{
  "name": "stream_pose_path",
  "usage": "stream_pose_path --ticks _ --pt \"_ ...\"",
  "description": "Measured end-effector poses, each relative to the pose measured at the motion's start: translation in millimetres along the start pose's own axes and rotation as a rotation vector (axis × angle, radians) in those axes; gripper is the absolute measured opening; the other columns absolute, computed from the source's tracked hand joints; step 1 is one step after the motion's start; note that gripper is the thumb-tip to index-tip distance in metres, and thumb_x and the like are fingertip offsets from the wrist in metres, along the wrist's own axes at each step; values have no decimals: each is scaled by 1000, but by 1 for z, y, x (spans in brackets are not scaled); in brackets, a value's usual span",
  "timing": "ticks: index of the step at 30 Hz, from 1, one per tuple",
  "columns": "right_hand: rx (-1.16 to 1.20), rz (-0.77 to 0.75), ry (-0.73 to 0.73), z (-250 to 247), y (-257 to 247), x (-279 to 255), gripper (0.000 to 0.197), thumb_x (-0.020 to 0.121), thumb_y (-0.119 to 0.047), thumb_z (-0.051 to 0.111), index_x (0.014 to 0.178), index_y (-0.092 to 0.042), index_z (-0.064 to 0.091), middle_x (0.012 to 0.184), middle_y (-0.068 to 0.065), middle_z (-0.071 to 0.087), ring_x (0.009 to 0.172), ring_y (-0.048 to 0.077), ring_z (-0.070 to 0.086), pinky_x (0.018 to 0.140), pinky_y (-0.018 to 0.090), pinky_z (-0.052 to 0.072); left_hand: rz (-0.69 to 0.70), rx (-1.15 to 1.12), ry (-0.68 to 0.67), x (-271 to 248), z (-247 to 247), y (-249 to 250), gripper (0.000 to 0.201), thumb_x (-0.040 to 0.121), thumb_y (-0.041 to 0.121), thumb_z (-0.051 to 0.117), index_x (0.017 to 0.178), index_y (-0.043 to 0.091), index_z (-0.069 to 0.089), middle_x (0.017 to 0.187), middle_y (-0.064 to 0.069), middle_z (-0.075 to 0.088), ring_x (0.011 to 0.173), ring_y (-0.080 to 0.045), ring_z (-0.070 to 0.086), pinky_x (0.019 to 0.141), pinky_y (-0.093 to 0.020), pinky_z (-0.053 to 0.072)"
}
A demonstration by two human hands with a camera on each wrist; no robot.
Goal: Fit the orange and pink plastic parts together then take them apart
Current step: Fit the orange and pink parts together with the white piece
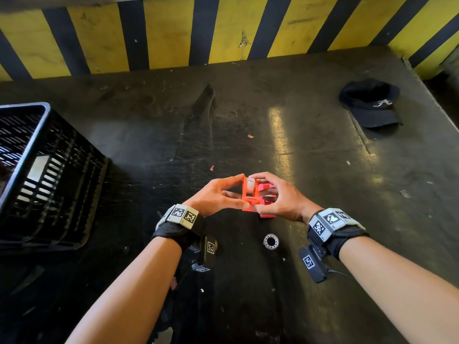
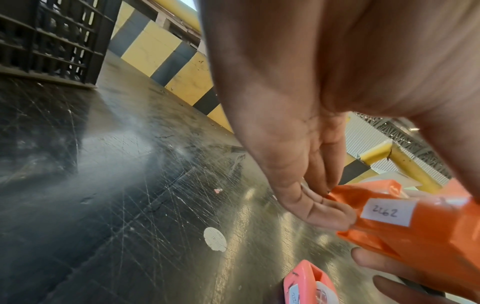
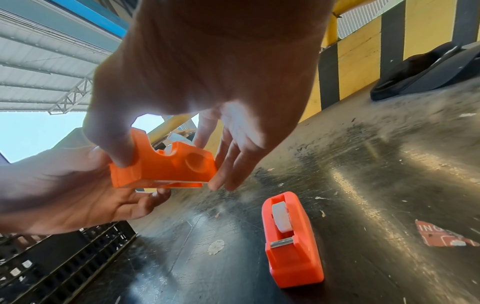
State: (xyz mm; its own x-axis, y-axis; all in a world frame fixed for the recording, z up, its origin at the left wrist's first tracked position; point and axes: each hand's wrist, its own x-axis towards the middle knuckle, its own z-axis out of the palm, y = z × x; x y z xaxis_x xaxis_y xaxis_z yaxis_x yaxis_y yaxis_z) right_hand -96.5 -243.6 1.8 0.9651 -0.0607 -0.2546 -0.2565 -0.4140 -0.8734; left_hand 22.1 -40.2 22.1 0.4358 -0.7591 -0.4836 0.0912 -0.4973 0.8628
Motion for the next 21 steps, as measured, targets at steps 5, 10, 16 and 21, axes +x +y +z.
stream_pose_path --ticks 5,10,16,21 --pt "16 -11 18 2 -1 2 75 70 -19 90 133 -40 55 126 -15 63 110 -1 67 100 36 57 103 19 188 -1 1 -1 59 98 22 67 153 25 45 152 -6 55 111 -21 74 95 -41 61" --pt "5 -18 9 5 -4 3 81 68 -18 91 136 -38 52 124 -19 62 106 -7 66 97 35 58 184 173 328 1 6 -1 37 94 22 74 129 27 63 133 1 67 81 -20 80 79 -39 66" --pt "23 2 12 7 0 6 96 68 -21 94 147 -34 42 134 -10 56 106 4 68 102 37 54 178 237 366 3 13 4 26 92 24 76 116 31 69 125 10 68 75 -16 79 79 -41 65" --pt "51 37 10 11 4 6 98 68 -22 95 150 -29 43 129 -15 57 108 4 66 102 33 53 157 290 409 7 15 3 16 92 28 75 105 34 70 116 6 72 78 -16 77 79 -45 65"
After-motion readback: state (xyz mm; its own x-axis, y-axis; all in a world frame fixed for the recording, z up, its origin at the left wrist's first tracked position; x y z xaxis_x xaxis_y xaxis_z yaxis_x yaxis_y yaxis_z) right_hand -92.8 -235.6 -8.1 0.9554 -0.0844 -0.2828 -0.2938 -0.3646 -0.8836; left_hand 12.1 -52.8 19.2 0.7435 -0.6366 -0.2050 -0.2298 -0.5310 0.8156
